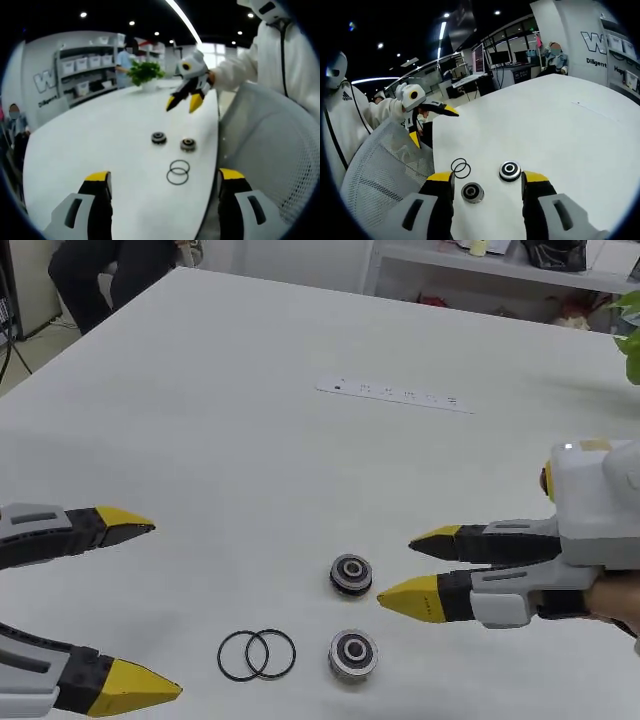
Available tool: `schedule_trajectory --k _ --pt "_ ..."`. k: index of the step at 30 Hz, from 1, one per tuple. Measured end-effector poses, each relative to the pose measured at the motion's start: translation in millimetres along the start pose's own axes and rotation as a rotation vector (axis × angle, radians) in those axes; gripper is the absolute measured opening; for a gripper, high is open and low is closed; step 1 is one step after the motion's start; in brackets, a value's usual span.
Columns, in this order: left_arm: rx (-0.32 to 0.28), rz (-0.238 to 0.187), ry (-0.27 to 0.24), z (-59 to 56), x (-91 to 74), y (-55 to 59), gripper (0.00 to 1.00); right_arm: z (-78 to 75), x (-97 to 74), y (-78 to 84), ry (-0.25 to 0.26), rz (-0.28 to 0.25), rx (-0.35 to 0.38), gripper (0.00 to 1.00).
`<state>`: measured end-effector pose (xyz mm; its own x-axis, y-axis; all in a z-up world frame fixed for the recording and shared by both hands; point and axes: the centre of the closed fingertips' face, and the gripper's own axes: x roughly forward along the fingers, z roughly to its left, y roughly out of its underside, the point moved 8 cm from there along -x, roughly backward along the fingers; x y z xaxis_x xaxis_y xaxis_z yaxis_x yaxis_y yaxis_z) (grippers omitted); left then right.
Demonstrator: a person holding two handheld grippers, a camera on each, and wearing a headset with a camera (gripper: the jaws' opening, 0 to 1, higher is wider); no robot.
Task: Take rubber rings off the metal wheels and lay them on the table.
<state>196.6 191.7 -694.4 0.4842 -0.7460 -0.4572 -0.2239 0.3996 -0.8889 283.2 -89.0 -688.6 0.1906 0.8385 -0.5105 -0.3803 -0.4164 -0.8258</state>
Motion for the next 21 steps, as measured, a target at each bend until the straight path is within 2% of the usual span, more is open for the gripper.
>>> schedule_trajectory --k 9,14,21 --pt "0.001 -0.014 0.008 1.6 1.6 -6.7 0.9 -11.6 -11.0 13.8 0.057 -0.025 0.052 0.5" --pt "0.001 -0.016 0.009 5.8 1.7 -12.4 0.91 -13.9 -14.9 19.1 0.071 -0.032 0.059 0.49" --pt "0.02 -0.037 0.011 12.0 4.7 -26.0 0.91 -15.9 -17.8 26.9 0.082 -0.042 0.077 0.48"
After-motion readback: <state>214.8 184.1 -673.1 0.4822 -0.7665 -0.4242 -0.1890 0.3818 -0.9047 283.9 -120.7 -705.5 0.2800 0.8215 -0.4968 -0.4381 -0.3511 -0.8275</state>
